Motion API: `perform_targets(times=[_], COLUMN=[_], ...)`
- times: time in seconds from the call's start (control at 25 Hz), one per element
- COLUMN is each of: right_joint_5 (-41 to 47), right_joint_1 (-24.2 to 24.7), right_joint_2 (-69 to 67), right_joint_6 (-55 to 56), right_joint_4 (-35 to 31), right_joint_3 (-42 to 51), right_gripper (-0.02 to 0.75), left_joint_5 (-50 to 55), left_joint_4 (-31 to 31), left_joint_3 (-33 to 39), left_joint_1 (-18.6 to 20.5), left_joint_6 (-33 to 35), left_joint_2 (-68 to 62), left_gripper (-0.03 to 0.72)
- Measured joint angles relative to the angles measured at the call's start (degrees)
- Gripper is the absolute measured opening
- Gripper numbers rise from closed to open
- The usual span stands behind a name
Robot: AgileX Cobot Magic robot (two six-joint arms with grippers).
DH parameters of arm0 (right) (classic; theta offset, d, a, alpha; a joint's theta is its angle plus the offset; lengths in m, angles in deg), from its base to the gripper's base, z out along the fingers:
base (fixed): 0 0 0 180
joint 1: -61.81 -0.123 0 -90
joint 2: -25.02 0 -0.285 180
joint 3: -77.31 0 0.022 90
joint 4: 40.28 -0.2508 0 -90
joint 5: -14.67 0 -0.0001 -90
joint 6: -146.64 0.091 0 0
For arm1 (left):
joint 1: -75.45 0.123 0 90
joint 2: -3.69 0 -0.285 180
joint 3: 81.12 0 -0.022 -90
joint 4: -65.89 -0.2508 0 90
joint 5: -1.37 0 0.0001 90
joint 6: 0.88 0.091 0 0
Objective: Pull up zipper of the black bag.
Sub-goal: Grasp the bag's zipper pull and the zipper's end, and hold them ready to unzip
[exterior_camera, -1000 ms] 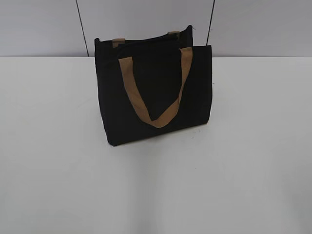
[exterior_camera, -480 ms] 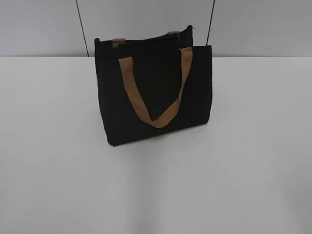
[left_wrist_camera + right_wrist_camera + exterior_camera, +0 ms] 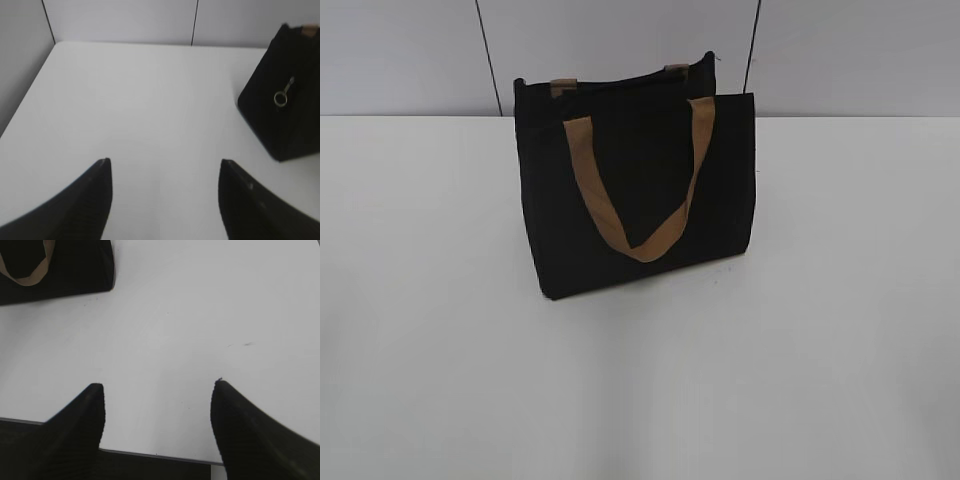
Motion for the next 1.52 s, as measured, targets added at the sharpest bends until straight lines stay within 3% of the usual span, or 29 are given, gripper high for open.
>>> perform_targets(times=[0.36, 0.6, 0.8, 0.92, 1.16, 1.36, 1.52], right_joint_5=[0.0, 0.0, 0.0, 0.0, 0.0, 0.0, 0.0], right_joint_1=[0.0, 0.0, 0.0, 0.0, 0.0, 0.0, 0.0], right_joint_2=[0.0, 0.0, 0.0, 0.0, 0.0, 0.0, 0.0], right_joint_6=[0.0, 0.0, 0.0, 0.0, 0.0, 0.0, 0.0], right_joint_4=[0.0, 0.0, 0.0, 0.0, 0.0, 0.0, 0.0], right_joint_3=[0.0, 0.0, 0.0, 0.0, 0.0, 0.0, 0.0], right_gripper=[0.503, 0.503, 0.503, 0.503, 0.503, 0.503, 0.503], left_joint_5=[-25.3, -53.0, -73.4, -87.1, -104.6, -117.8, -119.6], left_joint_4=[4.5, 4.9, 4.8, 0.7, -18.4, -22.5, -26.3], left_joint_3=[-0.1, 3.2, 7.6, 10.0, 10.8, 10.8, 8.8], left_joint_1=[-0.1, -0.1, -0.1, -0.1, -0.1, -0.1, -0.1], left_joint_6=[0.5, 3.7, 1.9, -4.1, -13.9, -15.8, -16.6], left_joint_2=[-17.6, -34.9, -50.9, -60.4, -81.3, -93.4, -101.5], left_gripper=[0.488, 0.486, 0.486, 0.485, 0.486, 0.486, 0.486])
